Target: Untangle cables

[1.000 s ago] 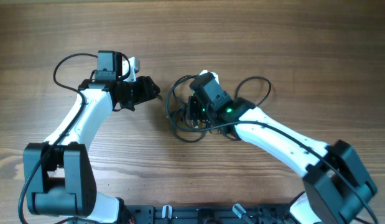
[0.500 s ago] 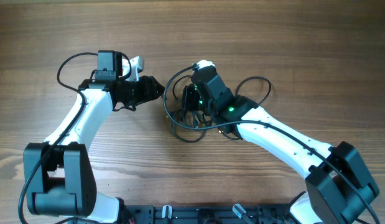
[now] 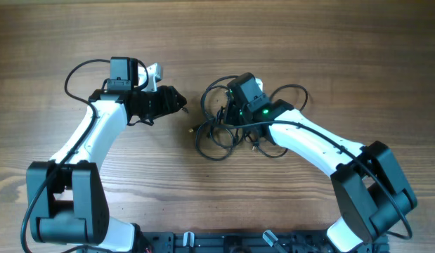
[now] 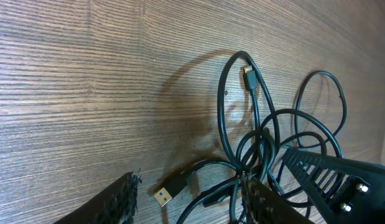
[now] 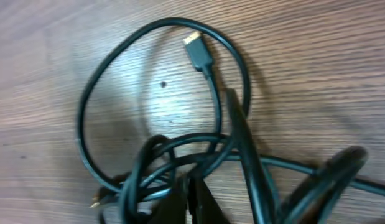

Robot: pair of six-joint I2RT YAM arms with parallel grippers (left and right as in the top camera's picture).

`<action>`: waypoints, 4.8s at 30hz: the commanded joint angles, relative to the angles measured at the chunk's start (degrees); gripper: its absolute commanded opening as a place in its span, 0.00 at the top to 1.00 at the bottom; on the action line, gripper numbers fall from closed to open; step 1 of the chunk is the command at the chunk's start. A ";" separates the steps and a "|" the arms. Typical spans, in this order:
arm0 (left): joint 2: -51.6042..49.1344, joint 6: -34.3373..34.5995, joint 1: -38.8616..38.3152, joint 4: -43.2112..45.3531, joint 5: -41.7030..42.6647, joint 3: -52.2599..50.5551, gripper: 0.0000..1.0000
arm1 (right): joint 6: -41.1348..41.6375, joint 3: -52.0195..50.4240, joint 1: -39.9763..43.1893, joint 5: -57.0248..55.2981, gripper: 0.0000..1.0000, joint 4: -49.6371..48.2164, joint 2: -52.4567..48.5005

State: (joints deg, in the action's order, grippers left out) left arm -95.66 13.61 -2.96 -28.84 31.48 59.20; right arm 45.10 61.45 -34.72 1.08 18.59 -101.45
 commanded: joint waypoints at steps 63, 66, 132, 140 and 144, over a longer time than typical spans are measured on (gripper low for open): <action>-0.59 -16.61 -6.47 -1.36 17.55 0.00 0.48 | 10.67 -0.17 9.53 47.93 0.96 -15.72 -5.46; -0.59 -16.13 -8.24 -0.61 17.07 0.00 0.57 | 11.04 -0.17 9.57 47.93 0.96 -16.55 -5.46; -0.81 -50.90 -6.56 -9.55 26.08 -0.13 0.96 | 2.89 -0.46 8.48 48.00 0.81 -15.13 -5.49; -0.81 -50.86 -6.56 -9.14 25.46 -0.13 0.96 | 0.48 -0.61 7.17 67.56 0.84 -9.31 -5.49; -0.81 -50.42 -6.49 -8.87 23.76 -0.13 0.96 | -4.50 -0.76 7.56 66.34 0.95 -4.96 -5.49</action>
State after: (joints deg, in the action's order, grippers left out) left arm -96.47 -35.94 -10.17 -41.19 56.45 57.74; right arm 44.16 61.34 -24.32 55.13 10.57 -106.74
